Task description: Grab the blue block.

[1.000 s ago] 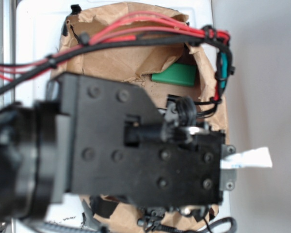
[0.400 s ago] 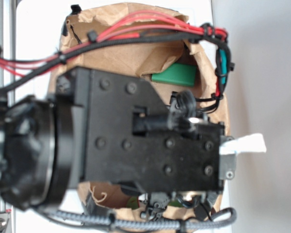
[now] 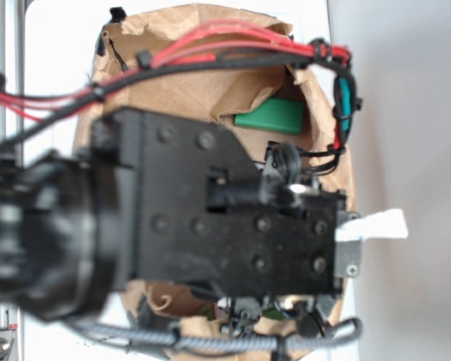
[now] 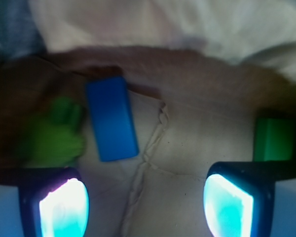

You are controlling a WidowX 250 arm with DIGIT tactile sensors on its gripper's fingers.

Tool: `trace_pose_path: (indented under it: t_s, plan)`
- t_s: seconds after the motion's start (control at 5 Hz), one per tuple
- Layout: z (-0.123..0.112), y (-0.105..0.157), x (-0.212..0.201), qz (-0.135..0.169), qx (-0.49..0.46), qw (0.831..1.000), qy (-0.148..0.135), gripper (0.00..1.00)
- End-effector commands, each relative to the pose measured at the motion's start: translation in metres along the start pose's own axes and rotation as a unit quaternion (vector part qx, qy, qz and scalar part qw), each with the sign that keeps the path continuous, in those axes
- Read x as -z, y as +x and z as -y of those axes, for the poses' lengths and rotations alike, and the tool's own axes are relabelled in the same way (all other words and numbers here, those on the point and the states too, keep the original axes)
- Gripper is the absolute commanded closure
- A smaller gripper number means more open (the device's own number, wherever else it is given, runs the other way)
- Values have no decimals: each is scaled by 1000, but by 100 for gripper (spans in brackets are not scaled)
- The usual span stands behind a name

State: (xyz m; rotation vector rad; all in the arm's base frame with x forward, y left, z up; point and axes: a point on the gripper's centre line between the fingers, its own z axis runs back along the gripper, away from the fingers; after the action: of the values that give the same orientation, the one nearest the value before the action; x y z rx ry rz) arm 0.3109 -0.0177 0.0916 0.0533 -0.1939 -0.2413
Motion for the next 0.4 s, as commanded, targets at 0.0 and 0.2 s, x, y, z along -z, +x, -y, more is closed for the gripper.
trace_pose_path:
  t_s: [0.0, 0.2]
  plan:
    - [-30, -9, 21, 10, 14, 1000, 8, 0]
    - [-35, -1, 24, 22, 11, 1000, 10, 0]
